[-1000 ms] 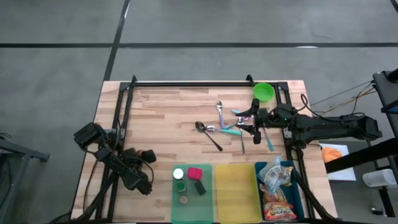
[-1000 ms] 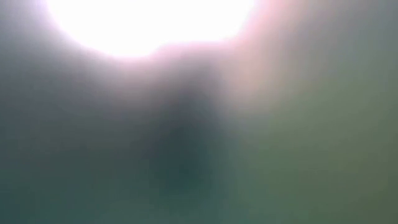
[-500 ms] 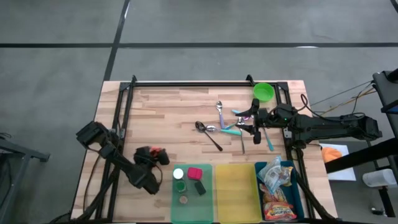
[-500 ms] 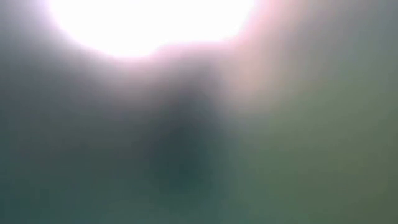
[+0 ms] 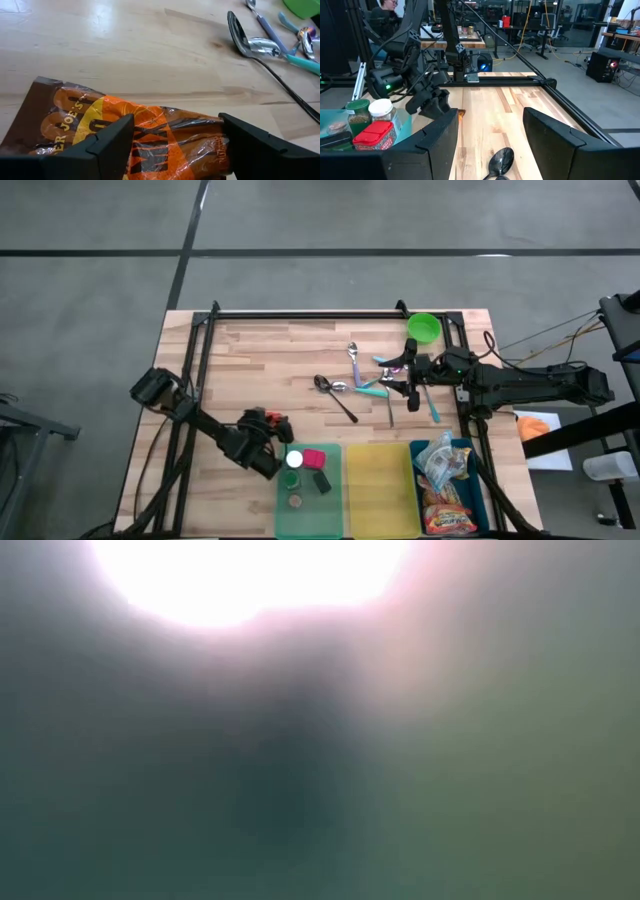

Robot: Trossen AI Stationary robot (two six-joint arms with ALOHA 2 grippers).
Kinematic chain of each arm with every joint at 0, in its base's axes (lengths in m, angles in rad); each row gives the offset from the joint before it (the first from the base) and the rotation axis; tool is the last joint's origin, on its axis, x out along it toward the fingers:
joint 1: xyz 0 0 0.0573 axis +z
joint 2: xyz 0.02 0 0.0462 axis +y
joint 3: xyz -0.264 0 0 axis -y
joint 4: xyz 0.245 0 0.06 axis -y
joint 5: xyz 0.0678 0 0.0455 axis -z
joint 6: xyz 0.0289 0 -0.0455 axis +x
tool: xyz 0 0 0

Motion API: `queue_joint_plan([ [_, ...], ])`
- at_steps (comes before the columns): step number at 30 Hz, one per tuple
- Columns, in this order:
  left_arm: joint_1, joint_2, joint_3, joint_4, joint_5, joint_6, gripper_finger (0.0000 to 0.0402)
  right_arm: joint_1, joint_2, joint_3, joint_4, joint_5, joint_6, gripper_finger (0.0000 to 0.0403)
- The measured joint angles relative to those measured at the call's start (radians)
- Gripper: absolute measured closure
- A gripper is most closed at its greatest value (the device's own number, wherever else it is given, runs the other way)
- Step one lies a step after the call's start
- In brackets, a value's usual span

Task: Pick & Place Food Item
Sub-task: Put the orange seasoning pack into the green bin

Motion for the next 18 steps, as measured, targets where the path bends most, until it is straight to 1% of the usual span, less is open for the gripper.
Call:
queue_joint_plan([
  [5, 0.000, -0.051, -0.001, -0.058, 0.014, -0.011, 0.0112, 0.000, 0.000, 0.000, 0.000, 0.000, 0.000, 0.0181],
  [8, 0.000, -0.111, -0.001, -0.128, 0.015, -0.011, 0.0112, 0.000, 0.000, 0.000, 0.000, 0.000, 0.000, 0.0181],
  [11, 0.000, -0.187, -0.001, -0.208, 0.049, -0.010, 0.0112, 0.000, 0.000, 0.000, 0.000, 0.000, 0.000, 0.0181],
  [14, 0.000, -0.267, -0.001, -0.287, 0.122, 0.005, 0.0112, 0.000, 0.000, 0.000, 0.000, 0.000, 0.000, 0.0181],
  [15, 0.000, -0.289, -0.001, -0.308, 0.155, 0.030, 0.0112, 0.000, 0.000, 0.000, 0.000, 0.000, 0.000, 0.0181],
  [18, 0.000, -0.347, -0.001, -0.333, 0.252, 0.187, 0.0112, 0.000, 0.000, 0.000, 0.000, 0.000, 0.000, 0.0181],
])
